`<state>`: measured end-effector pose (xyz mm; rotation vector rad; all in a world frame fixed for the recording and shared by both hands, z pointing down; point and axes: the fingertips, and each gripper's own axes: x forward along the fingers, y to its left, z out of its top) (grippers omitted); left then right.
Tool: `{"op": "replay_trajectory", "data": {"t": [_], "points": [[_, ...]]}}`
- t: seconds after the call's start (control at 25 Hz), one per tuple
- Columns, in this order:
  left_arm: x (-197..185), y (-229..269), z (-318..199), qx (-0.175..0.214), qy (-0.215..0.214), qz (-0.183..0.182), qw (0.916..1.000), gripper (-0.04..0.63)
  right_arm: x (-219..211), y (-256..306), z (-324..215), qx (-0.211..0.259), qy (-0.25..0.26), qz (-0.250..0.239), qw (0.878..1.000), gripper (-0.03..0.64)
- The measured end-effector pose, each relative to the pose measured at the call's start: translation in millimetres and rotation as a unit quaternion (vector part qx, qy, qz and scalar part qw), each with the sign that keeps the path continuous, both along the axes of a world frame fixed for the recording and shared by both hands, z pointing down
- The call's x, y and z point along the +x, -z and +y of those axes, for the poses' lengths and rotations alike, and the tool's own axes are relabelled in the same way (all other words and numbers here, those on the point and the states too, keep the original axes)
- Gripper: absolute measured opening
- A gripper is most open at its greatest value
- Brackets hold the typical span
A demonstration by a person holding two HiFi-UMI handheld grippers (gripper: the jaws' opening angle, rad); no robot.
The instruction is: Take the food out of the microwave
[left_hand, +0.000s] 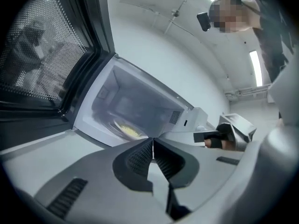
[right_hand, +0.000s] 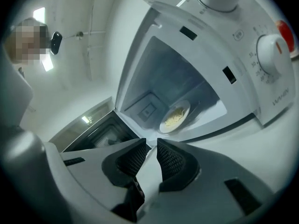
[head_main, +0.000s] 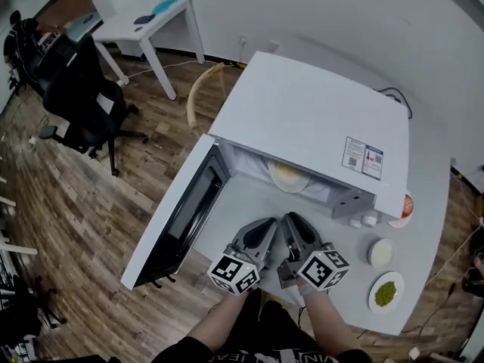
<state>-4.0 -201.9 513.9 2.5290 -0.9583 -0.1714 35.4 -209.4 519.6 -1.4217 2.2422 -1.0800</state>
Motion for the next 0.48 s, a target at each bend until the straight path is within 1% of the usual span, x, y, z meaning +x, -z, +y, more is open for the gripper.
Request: {"op": "replay_trajectory", "data": {"t": [0.12,0.2,0.32,0.48], "points": [[0.6,-2.5,-7.6,0.003,-0.005,-0.006,1.0,0.012,5.6,-7.9,-13.3,-0.023,-0.016,-0.024,0.999,0.064],[1.1,-3.9,-11.4,0.005,-0.009,-0.011,0.9999,0.012,10.8,-12.7,-21.3,-0.038,-0.035,-0.051,0.997,0.064],[0.4,-4.9,-15.4,0.007,-0.013,-0.017,0.9998,0.012,17.4,-18.6,-33.5,-0.06,-0.067,-0.107,0.99,0.072],[-4.0,-7.8,-21.6,0.006,-0.013,-0.021,0.9997,0.012,23.8,-20.8,-50.8,-0.071,-0.095,-0.165,0.979,0.106]]}}
